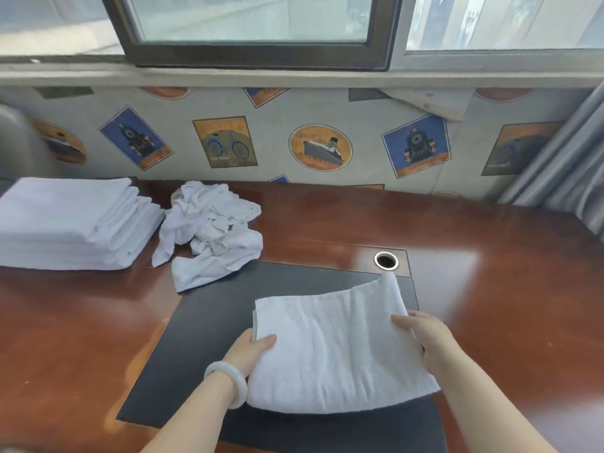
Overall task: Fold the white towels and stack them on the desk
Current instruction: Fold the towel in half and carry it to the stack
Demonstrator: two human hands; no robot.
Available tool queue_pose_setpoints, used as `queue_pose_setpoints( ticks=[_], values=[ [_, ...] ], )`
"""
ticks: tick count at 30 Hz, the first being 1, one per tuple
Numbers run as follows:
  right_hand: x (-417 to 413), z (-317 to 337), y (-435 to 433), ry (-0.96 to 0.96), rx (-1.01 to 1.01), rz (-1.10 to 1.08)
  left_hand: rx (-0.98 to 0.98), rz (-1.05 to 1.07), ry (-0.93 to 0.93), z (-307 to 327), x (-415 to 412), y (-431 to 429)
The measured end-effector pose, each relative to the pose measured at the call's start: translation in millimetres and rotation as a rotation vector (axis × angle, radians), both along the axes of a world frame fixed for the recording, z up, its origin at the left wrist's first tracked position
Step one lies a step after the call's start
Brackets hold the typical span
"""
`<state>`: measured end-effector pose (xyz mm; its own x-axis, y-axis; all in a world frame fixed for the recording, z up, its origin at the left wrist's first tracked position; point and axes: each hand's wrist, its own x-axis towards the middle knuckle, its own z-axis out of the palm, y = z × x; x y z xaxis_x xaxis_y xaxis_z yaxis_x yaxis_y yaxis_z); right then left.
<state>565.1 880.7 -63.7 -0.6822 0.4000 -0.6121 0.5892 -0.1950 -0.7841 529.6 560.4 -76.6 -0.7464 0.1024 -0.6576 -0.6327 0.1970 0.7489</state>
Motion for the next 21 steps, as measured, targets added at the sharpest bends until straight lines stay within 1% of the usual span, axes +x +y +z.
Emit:
queue_pose_setpoints(
  ticks=[6, 9, 14, 18, 21],
  values=[
    [-35, 43, -68, 0.145, -0.075, 0.116, -0.121, 0.177, 0.226, 48, -9, -65],
    [-55, 65, -114, 0.185, -0.104, 0.172, -0.123, 0.255, 0.304, 71, -10, -111],
    [-88, 89, -207, 0.244, -0.128, 0.267, -0.162, 0.370, 0.373, 94, -6, -205],
    [-119, 94, -300, 0.254, -0.160, 0.314, -0.198, 0.479, 0.440, 102, -4, -295],
    [-135, 94, -371, 0.261, -0.203, 0.357, -0.221, 0.530, 0.454, 106, -9, -366]
  ],
)
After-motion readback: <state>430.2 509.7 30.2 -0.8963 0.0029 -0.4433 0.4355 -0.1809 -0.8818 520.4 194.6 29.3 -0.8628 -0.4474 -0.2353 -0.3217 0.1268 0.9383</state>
